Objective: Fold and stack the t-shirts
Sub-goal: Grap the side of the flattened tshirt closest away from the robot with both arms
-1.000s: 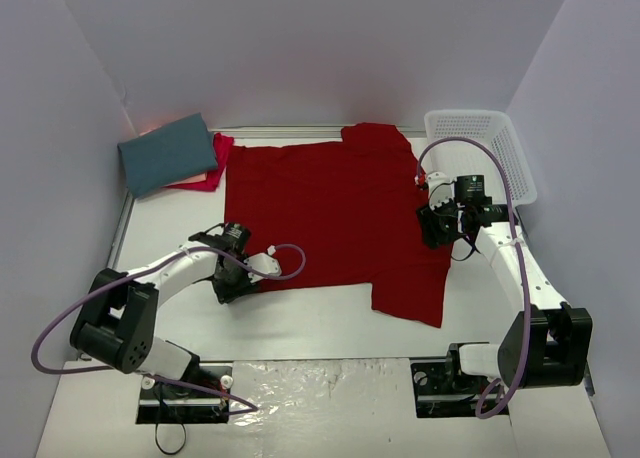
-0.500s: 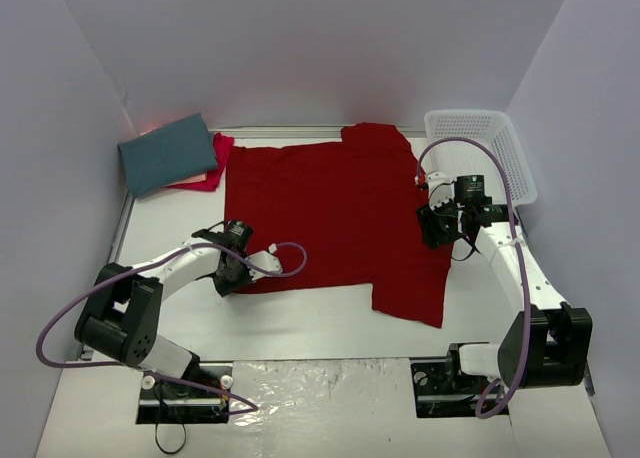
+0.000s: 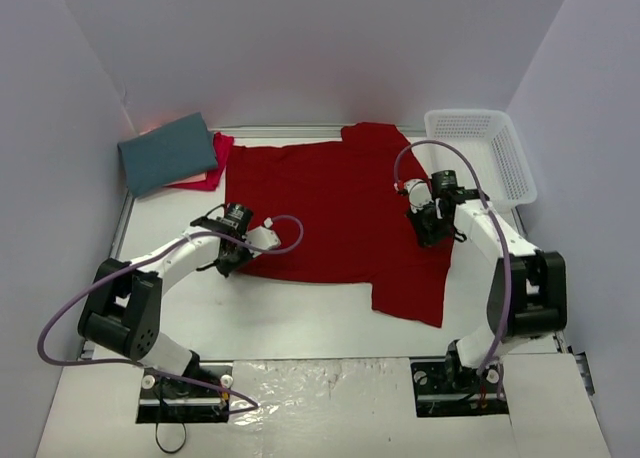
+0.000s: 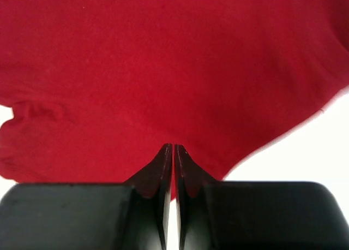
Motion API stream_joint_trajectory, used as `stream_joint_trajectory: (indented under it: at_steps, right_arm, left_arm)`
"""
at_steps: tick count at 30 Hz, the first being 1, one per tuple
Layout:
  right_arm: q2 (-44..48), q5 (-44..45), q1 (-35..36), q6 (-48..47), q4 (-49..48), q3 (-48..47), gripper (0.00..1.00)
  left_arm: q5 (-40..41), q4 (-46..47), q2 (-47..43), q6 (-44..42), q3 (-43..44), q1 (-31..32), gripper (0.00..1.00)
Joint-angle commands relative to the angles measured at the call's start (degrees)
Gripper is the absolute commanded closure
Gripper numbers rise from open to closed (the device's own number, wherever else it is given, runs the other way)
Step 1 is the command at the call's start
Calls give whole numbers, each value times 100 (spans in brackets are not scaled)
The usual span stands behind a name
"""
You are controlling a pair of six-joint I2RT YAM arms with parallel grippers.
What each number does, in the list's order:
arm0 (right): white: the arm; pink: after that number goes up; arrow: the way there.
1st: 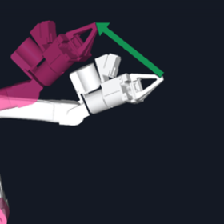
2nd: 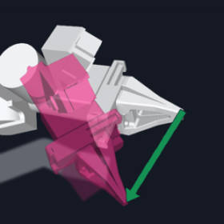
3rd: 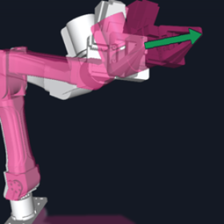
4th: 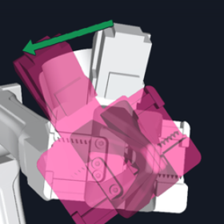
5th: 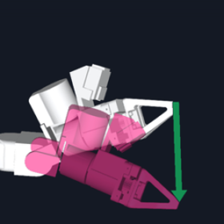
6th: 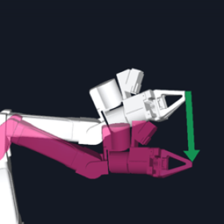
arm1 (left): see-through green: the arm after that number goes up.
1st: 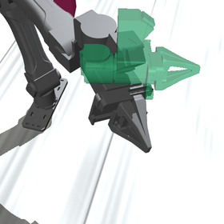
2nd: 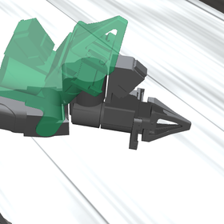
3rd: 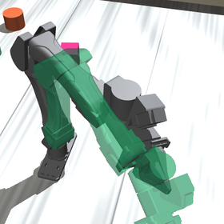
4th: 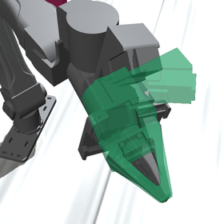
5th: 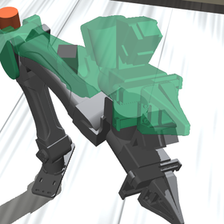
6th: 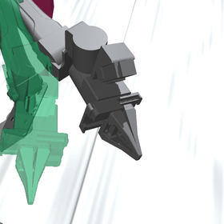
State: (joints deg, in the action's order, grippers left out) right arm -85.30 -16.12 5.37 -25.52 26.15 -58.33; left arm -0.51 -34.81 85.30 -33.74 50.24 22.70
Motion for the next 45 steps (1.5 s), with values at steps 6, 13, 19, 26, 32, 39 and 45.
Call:
stream_joint_trajectory:
  at_steps: [6, 13, 19, 26, 32, 39, 45]
  right_arm:
    - [-1339, 434, 430, -190, 470, -890, 100]
    - [-2192, 522, 580, -111, 470, -1461, 100]
    - [-2746, 557, 746, -32, 496, -1840, 100]
    - [-3317, 601, 861, -6, 601, -2454, 100]
    - [-3616, 672, 984, -58, 847, -2921, 100]
    - [-3819, 645, 1212, -120, 1155, -3536, 100]
    - [-3626, 513, 1335, -173, 1357, -3669, 100]
  left_arm:
    - [500, 1, 101, 394, 636, -476, 98]
    - [166, -176, -39, 438, 847, -740, 98]
    - [271, -158, -101, 482, 891, -846, 98]
    - [455, -18, -83, 526, 909, -969, 97]
    - [737, 88, 48, 605, 1084, -1241, 98]
    - [807, 88, 92, 640, 1269, -1408, 98]
    - [711, 0, 66, 658, 1313, -1417, 98]
